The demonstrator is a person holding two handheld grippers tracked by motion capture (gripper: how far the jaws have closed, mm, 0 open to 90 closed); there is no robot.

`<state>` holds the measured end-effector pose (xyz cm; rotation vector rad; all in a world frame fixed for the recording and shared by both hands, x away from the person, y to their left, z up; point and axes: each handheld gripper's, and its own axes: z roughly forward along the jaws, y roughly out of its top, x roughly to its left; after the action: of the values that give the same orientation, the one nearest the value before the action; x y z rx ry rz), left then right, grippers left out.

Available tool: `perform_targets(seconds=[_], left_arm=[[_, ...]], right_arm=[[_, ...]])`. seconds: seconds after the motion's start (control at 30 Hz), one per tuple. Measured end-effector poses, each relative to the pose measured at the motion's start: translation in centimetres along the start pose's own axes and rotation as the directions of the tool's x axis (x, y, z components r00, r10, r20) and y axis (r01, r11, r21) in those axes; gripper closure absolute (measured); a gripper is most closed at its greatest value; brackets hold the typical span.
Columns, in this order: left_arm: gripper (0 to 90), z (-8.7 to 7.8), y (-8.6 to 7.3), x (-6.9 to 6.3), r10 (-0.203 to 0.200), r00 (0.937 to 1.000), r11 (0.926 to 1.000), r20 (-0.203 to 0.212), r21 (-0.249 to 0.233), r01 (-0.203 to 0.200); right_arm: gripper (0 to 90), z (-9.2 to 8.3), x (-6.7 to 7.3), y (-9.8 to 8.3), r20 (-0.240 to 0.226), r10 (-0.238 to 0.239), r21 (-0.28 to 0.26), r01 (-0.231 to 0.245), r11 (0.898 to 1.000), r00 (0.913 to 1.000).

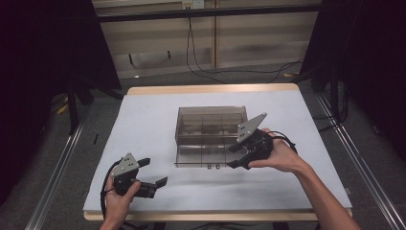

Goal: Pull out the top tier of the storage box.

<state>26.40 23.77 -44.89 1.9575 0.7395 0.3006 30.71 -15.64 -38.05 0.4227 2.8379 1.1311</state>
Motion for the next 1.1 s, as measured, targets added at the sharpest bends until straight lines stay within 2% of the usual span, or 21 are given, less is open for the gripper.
perform_targets(seconds=[0.07, 0.23, 0.3, 0.37, 0.53, 0.63, 0.7, 0.77, 0.8, 0.83, 0.9, 1.0, 1.07, 1.1], left_arm=[[3.2, 0.0, 0.0, 0.1, 0.002, 1.0, 1.0, 0.002, 0.003, -0.002], [3.2, 0.0, 0.0, 0.0, -0.003, 1.0, 1.0, -0.001, -0.002, 0.003], [3.1, -0.1, 0.0, 0.0, 0.003, 1.0, 1.0, -0.004, 0.002, -0.003], [3.2, 0.0, 0.0, 0.0, -0.004, 1.0, 1.0, 0.001, -0.001, 0.004], [3.1, -0.1, 0.0, 0.0, 0.001, 1.0, 1.0, -0.006, -0.002, -0.001], [3.2, -0.1, 0.0, 0.0, -0.003, 1.0, 1.0, -0.004, -0.005, 0.003], [3.1, -0.1, 0.0, 0.0, -0.002, 1.0, 1.0, -0.005, -0.003, 0.002], [3.1, 0.0, 0.0, -0.1, 0.0, 1.0, 1.0, -0.003, -0.002, 0.0], [3.1, 0.0, 0.0, -0.1, 0.0, 1.0, 1.0, -0.003, -0.002, 0.0], [3.1, 0.0, 0.0, -0.1, 0.0, 1.0, 1.0, -0.002, -0.001, 0.0], [3.1, 0.0, 0.0, -0.1, 0.002, 1.0, 1.0, -0.003, 0.0, -0.002], [3.1, 0.0, 0.0, -0.1, 0.003, 1.0, 1.0, -0.001, -0.003, -0.003], [3.1, 0.0, 0.0, -0.1, 0.003, 1.0, 1.0, 0.0, -0.004, -0.003], [3.2, 0.0, 0.0, -0.1, 0.003, 1.0, 1.0, 0.0, -0.004, -0.003]], right_arm=[[37.4, -0.5, -0.1, -0.2, 0.044, 0.021, -0.032, -0.019, 0.999, 0.9988], [30.4, -1.2, 0.1, -1.4, 0.102, 0.087, -0.093, -0.078, 0.993, 0.9909], [28.1, -1.6, 0.1, -1.8, 0.118, 0.119, -0.134, -0.103, 0.986, 0.9858], [27.1, -2.1, 0.2, -2.5, 0.13, 0.161, -0.183, -0.136, 0.974, 0.9784], [26.3, -2.9, 0.3, -3.6, 0.155, 0.231, -0.24, -0.19, 0.952, 0.9606], [26.4, -3.4, 0.6, -4.4, 0.167, 0.276, -0.272, -0.225, 0.936, 0.9465], [28.0, -3.6, 0.8, -5.1, 0.16, 0.308, -0.28, -0.257, 0.925, 0.9378], [29.1, -3.7, 1.0, -5.7, 0.187, 0.335, -0.286, -0.275, 0.918, 0.9234], [29.1, -3.7, 1.0, -5.7, 0.187, 0.335, -0.286, -0.275, 0.918, 0.9234], [33.7, -3.9, 1.3, -6.4, 0.212, 0.352, -0.305, -0.281, 0.91, 0.9116], [40.5, -4.1, 1.6, -6.9, 0.229, 0.351, -0.313, -0.272, 0.91, 0.908], [44.6, -4.3, 2.0, -7.8, 0.244, 0.376, -0.334, -0.286, 0.898, 0.8942], [48.2, -4.5, 2.4, -8.3, 0.268, 0.376, -0.335, -0.28, 0.9, 0.8869], [48.2, -4.5, 2.5, -8.6, 0.269, 0.385, -0.341, -0.287, 0.895, 0.8826]])
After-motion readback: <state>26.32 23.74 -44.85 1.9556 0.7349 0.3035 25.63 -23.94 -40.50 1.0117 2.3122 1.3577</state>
